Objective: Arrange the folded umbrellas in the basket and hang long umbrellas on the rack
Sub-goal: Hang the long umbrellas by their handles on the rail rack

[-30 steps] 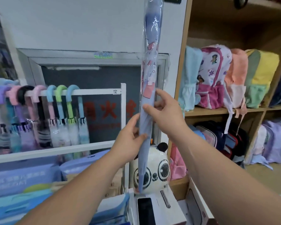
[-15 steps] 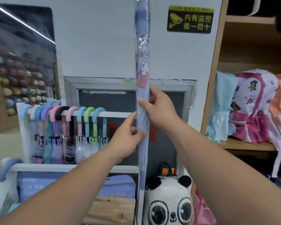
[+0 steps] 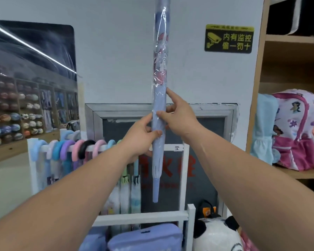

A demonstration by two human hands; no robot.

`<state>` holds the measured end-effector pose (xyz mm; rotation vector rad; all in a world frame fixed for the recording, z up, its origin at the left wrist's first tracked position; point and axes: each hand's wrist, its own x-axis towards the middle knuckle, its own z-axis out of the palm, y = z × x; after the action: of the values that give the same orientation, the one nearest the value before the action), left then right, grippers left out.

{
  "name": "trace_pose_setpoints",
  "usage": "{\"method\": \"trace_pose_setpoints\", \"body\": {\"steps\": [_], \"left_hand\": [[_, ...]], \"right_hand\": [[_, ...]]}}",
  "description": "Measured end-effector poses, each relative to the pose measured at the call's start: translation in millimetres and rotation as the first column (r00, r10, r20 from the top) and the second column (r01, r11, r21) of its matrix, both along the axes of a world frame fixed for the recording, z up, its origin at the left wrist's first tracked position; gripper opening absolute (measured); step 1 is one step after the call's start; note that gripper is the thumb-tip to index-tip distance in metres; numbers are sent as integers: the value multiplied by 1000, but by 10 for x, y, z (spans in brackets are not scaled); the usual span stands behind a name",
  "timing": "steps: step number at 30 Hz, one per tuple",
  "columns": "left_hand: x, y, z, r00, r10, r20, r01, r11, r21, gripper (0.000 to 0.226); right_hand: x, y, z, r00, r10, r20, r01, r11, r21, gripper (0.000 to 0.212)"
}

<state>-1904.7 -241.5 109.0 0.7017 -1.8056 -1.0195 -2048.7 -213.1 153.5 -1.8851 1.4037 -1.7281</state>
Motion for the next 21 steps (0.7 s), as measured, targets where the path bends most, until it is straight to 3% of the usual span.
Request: {"method": "trace_pose_setpoints", "body": {"steps": [11,21], "left_hand": [[177,-518,680,1000,-16,-11,15,996,-88,54],[29,-736,1242,992,119,-33,-123,973,-195,56]], "right_hand": [[278,-452,638,990,-135,-29,129,978,-162,78],[115,-832,1177,1000,-29,-12,25,967,-255,77]]}}
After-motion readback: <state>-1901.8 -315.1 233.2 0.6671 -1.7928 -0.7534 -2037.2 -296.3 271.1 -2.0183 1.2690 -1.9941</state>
